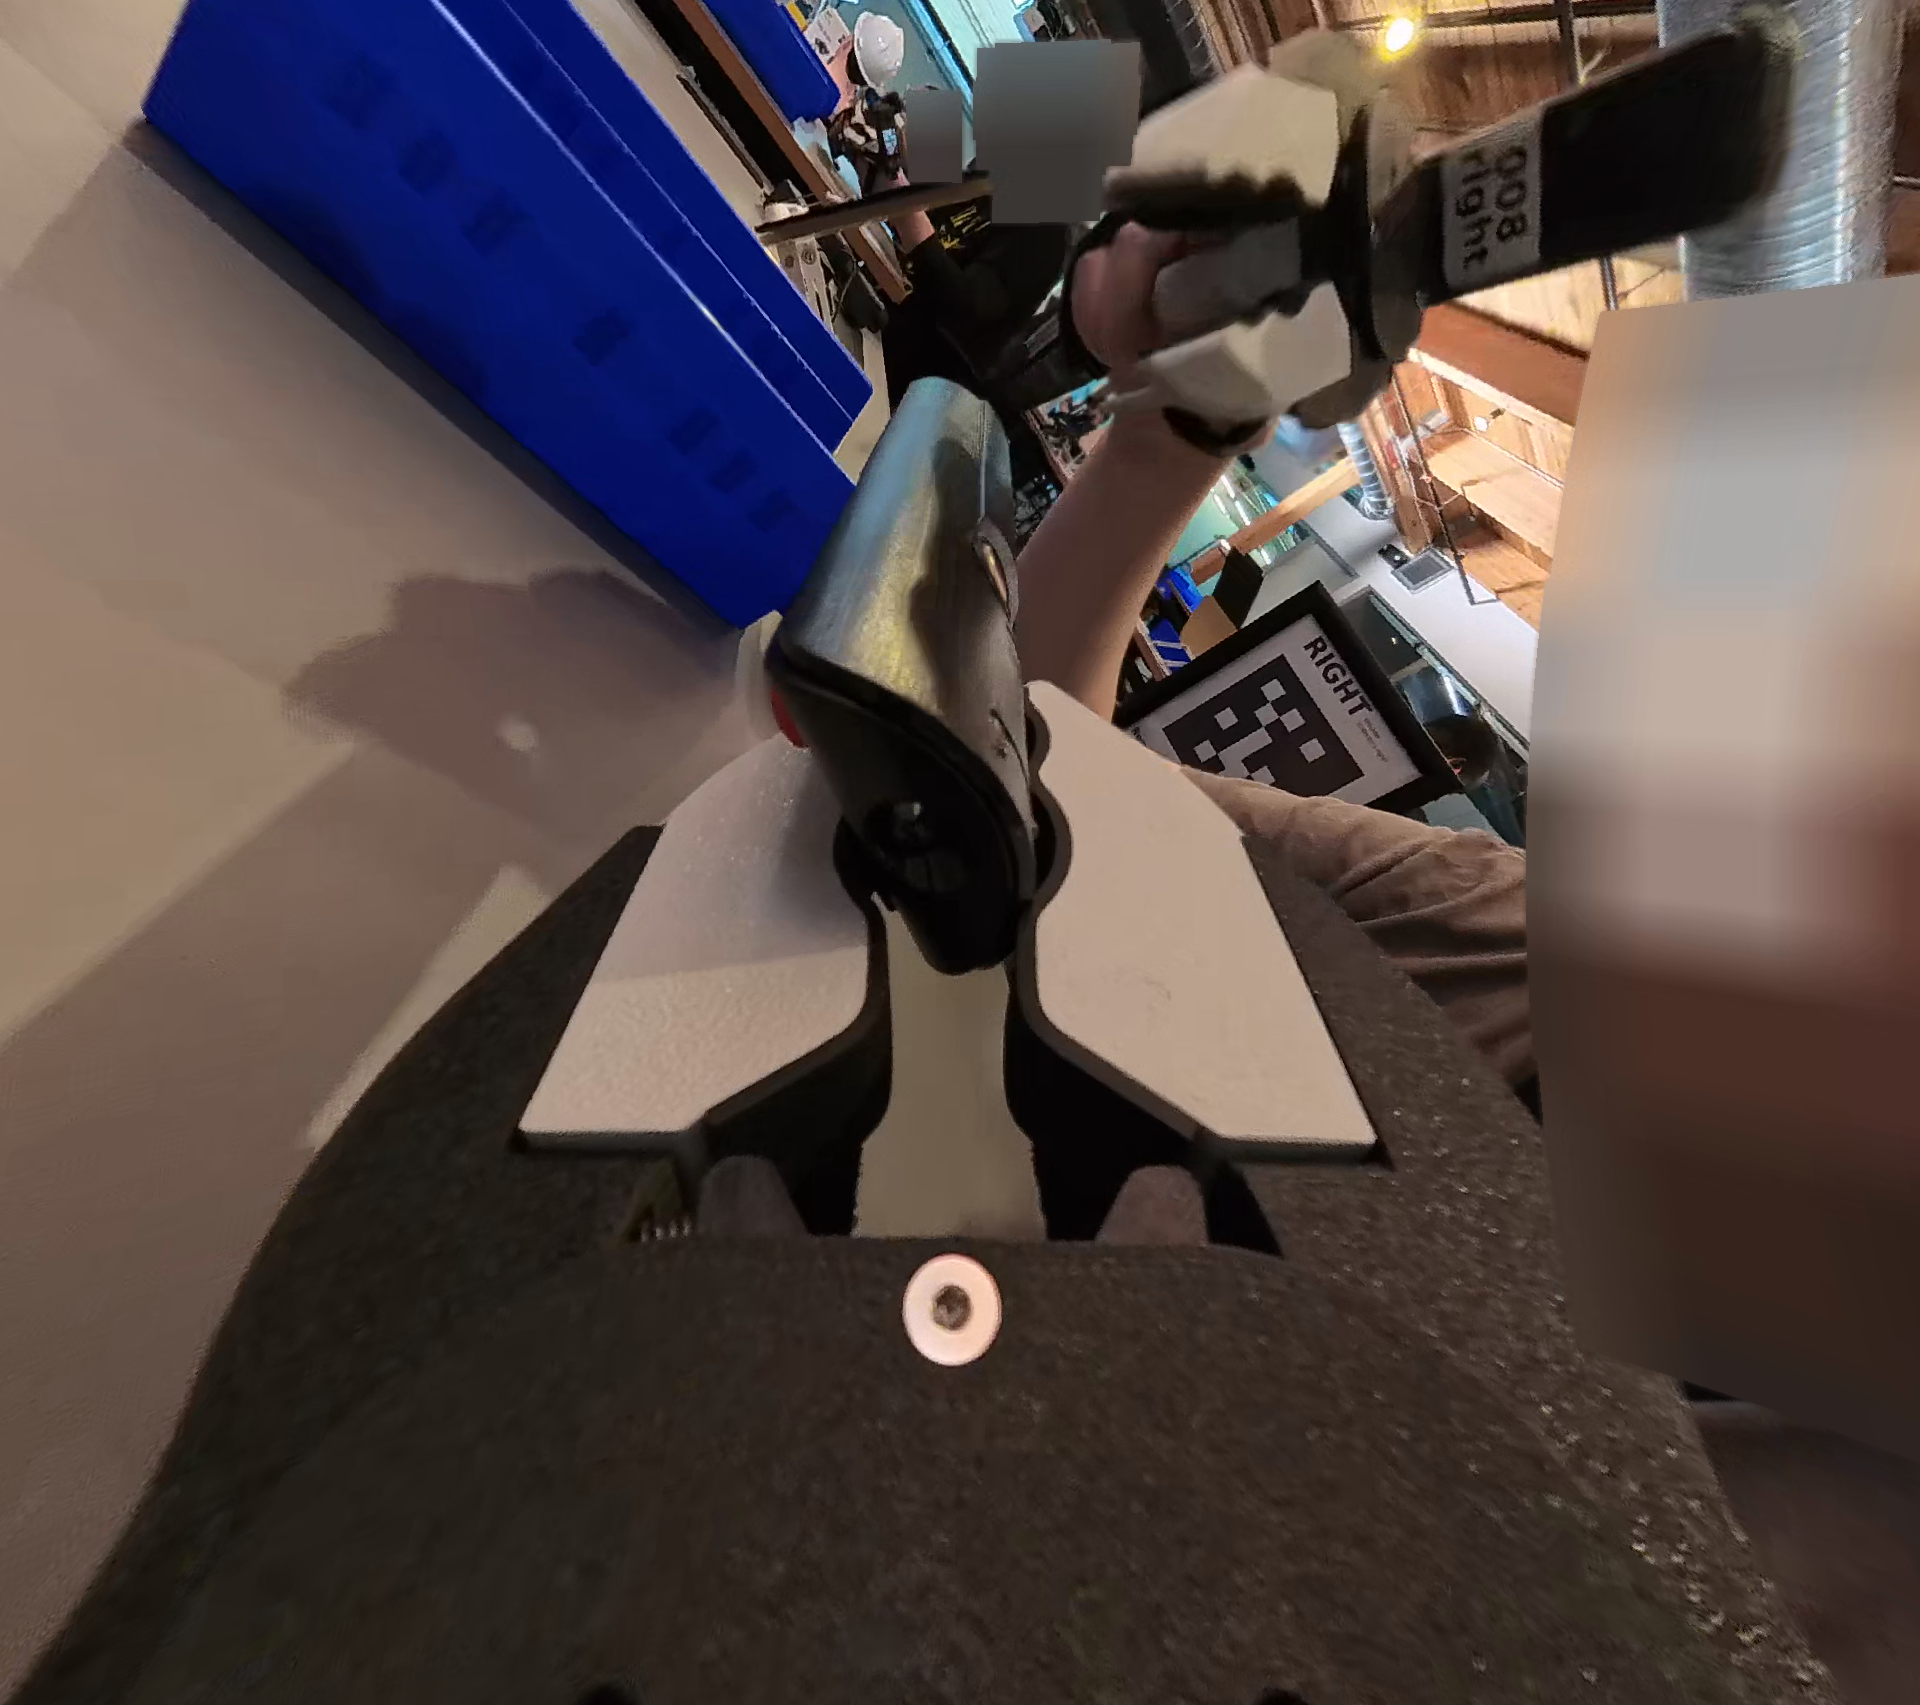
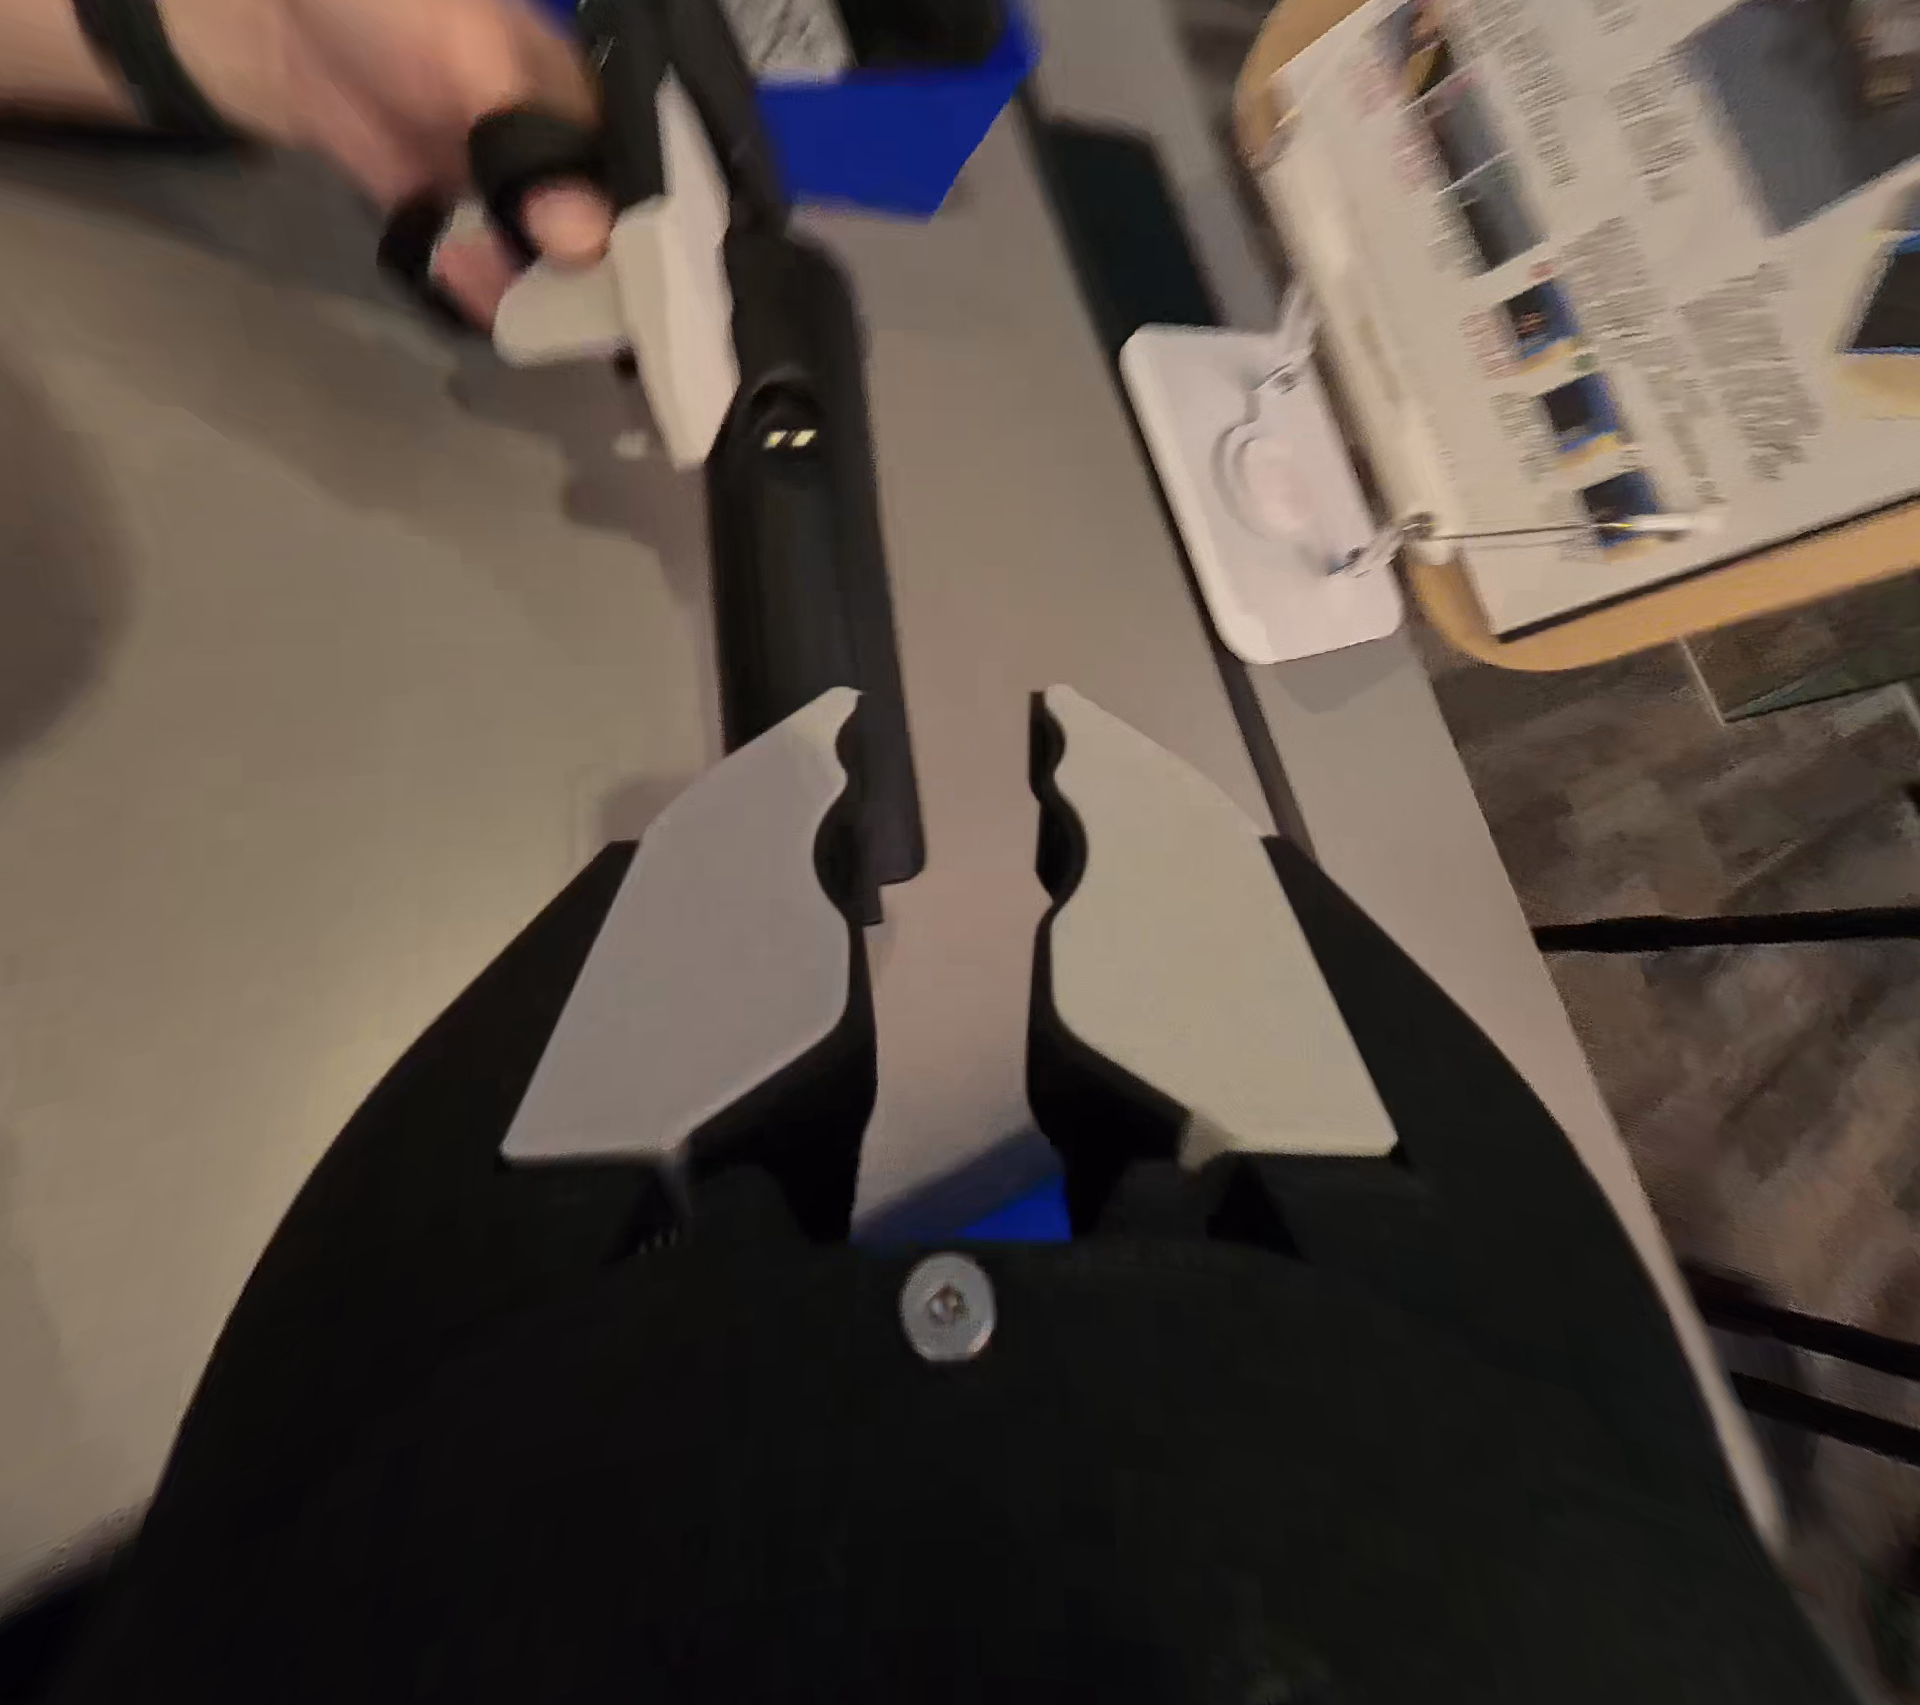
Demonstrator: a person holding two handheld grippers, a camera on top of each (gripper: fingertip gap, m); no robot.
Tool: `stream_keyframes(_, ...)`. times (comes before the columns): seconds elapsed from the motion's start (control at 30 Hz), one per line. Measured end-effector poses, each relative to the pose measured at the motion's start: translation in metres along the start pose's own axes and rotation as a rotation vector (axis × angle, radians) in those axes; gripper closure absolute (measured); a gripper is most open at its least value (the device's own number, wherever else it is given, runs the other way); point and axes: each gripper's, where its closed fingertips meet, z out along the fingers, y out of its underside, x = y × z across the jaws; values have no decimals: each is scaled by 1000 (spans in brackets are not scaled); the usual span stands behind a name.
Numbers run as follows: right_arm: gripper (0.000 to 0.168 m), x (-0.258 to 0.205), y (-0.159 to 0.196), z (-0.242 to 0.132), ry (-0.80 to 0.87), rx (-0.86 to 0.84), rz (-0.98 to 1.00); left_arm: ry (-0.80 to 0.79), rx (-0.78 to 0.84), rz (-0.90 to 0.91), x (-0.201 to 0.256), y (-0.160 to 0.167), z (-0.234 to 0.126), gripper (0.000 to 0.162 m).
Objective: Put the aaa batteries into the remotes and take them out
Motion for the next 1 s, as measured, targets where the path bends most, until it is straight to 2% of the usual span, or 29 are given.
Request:
stream_keyframes(0.03, 130, 10, -9, -6, 4, 83, 103, -2, 10, 9, 2, -3, -3, 141)
stream_keyframes(0.1, 127, 25, -20, -15, -51, 233, 340, -9, 38, 30, 6, -11, -11, 141)
stream_keyframes(0.2, 115, 42, -26, -18, -156, 401, 618, -45, 70, 77, 9, -21, -23, 141)
stream_keyframes(0.33, 92, 45, -17, 6, -209, 397, 775, -41, 117, 106, 18, -32, -32, 141)
stream_keyframes(0.43, 90, 33, -21, 19, -329, 403, 872, -47, 136, 128, 22, -36, -37, 141)
stream_keyframes(0.5, 91, 24, -22, 27, -400, 384, 904, -53, 142, 139, 24, -38, -39, 141)
stream_keyframes(0.63, 94, 18, -15, 40, -383, 316, 892, -50, 158, 147, 27, -41, -42, 141)
stream_keyframes(0.83, 120, 7, -15, 45, -441, 283, 880, -61, 145, 161, 29, -40, -40, 141)
stream_keyframes(1.0, 120, 7, -15, 45, -421, 276, 869, -62, 144, 161, 29, -40, -40, 141)
